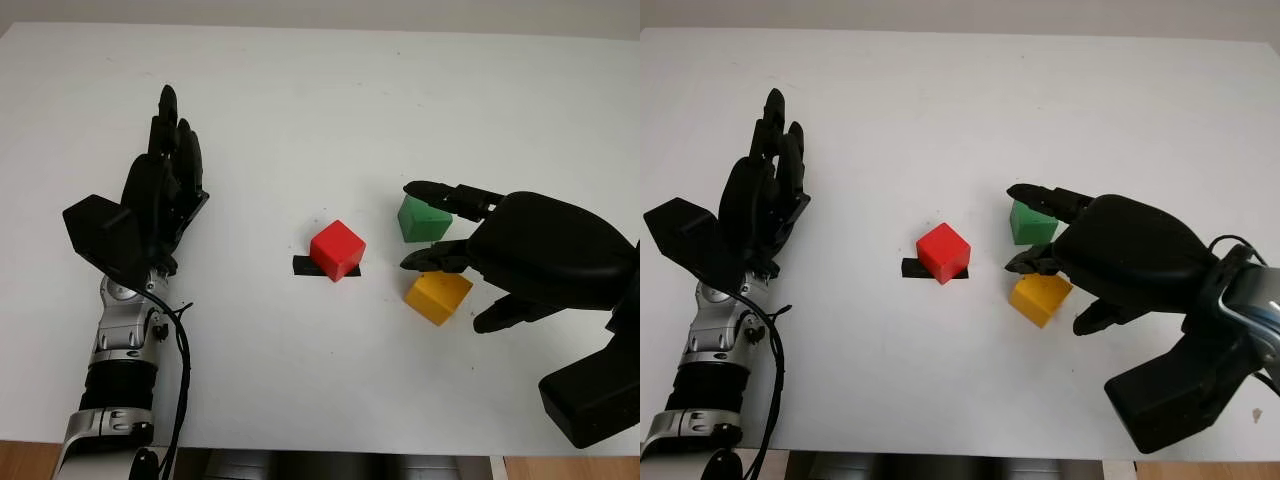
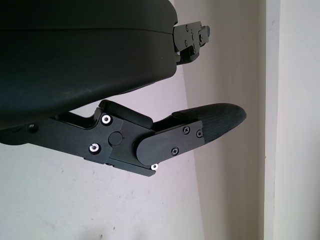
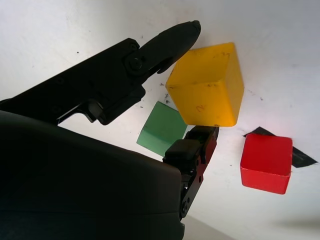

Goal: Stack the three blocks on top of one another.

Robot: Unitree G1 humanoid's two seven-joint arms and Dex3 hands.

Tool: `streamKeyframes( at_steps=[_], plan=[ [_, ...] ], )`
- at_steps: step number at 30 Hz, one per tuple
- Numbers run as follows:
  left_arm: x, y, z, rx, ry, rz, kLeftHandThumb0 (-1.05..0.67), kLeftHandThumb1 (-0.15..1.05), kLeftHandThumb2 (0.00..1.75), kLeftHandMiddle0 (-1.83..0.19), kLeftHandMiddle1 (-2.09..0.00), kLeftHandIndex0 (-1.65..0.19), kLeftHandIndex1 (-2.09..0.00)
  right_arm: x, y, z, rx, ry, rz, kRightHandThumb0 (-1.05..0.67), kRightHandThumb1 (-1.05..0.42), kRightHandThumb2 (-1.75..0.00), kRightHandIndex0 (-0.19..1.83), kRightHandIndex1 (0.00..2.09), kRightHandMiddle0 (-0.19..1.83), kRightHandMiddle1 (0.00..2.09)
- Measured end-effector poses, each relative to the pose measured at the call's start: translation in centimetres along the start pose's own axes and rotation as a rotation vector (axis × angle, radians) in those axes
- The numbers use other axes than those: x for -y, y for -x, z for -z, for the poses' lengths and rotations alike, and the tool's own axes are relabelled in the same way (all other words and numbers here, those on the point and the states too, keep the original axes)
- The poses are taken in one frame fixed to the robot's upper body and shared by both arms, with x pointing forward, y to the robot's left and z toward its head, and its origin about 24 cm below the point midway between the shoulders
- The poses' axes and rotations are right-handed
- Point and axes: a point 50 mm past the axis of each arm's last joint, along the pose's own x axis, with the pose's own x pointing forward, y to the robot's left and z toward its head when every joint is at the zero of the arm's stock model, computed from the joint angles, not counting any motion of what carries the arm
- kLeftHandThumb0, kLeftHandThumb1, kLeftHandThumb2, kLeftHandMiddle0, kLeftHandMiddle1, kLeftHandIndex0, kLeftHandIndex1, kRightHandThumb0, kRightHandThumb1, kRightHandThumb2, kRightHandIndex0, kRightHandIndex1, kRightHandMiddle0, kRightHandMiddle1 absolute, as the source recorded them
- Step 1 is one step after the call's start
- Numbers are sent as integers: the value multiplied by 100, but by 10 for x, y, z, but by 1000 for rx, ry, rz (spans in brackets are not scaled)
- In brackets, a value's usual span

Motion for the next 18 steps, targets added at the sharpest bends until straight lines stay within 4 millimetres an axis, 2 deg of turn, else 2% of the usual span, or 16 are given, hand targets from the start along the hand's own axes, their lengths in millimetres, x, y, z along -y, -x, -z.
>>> streamKeyframes(
  at_steps=[10, 12, 14, 18],
  plan=[
    [-1, 3, 1, -13, -6, 3, -71, 105, 69, 14, -5, 15, -5, -10, -1, 5, 11, -21, 93, -48, -83, -7, 18, 11, 90, 29],
    [-1, 4, 2, -18, -8, 2, -71, 105, 68, 14, -5, 15, -5, -10, -1, 5, 13, -23, 112, -46, -85, -6, 22, 10, 86, 47],
    [-1, 5, 3, -19, -8, 1, -70, 105, 67, 14, -6, 15, -5, -10, -2, 4, 15, -31, 135, -46, -86, -6, 25, 9, 76, 75],
    [-1, 5, 2, -9, -20, 0, -71, 105, 66, 13, -6, 15, -5, -12, -2, 3, 14, -58, 163, -44, -87, -6, 26, 8, 69, 95]
  ],
)
